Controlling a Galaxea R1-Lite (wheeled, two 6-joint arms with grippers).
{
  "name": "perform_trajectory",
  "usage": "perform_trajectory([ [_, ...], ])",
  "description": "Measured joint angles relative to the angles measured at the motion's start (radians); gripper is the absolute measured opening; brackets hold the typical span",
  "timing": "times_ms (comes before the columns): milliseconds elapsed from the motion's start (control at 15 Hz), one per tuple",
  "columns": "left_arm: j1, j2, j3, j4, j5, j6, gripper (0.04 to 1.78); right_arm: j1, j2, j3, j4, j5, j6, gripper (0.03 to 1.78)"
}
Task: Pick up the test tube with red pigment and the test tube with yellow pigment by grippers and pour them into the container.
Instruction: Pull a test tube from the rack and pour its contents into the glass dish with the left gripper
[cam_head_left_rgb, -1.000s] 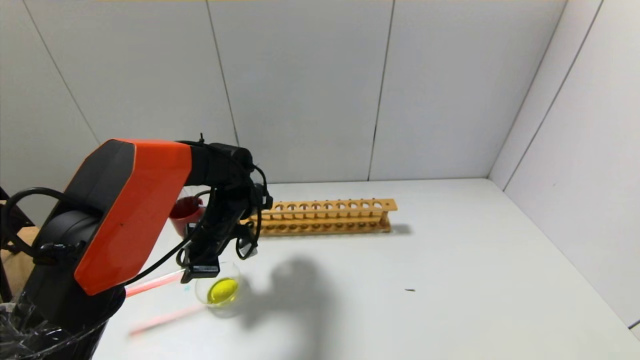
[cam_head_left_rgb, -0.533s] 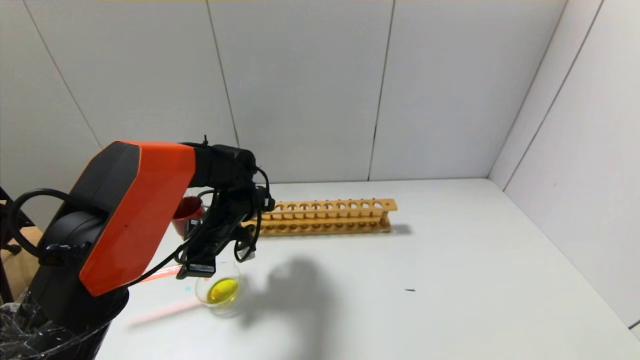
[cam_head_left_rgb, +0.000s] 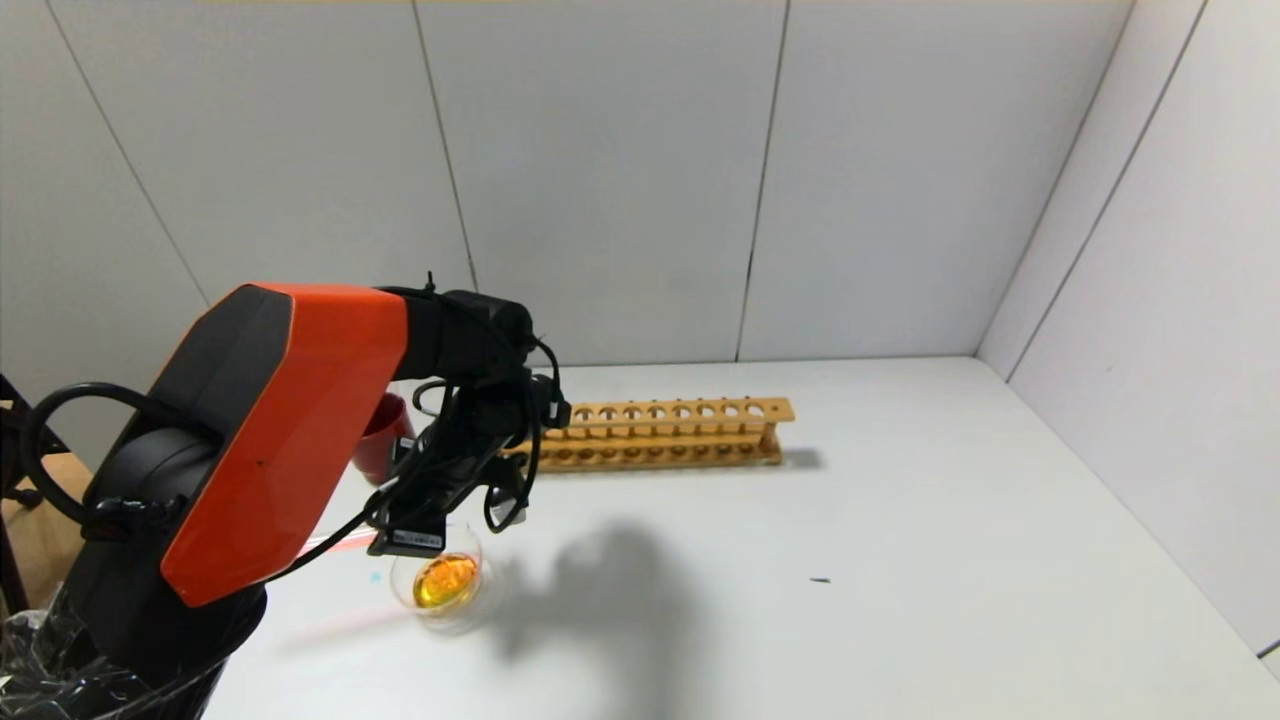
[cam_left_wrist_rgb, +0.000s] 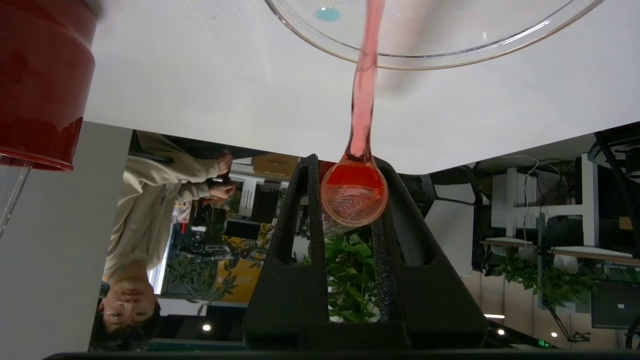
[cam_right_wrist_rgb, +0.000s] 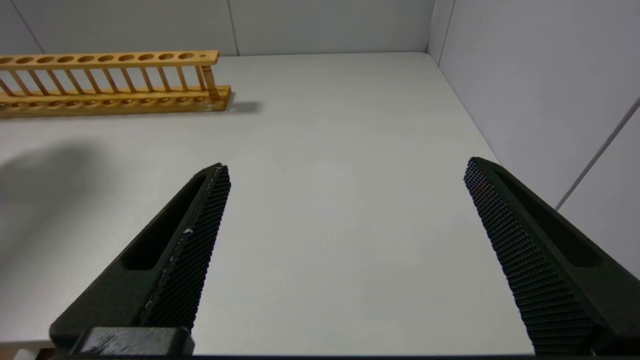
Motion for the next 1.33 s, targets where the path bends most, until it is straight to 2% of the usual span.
perform_trajectory([
  [267, 0.0, 0.005, -0.001, 0.003, 0.003, 0.0, 0.31, 0.0, 0.0, 0.0, 0.0, 0.0, 0.0, 1.71],
  [467, -0.011, 0.02, -0.014, 0.001, 0.046, 0.019, 0.31, 0.0, 0.0, 0.0, 0.0, 0.0, 0.0, 1.71],
  [1333, -0.041, 0.012, -0.016, 0.056, 0.074, 0.034, 0.31, 0.0, 0.0, 0.0, 0.0, 0.0, 0.0, 1.71],
])
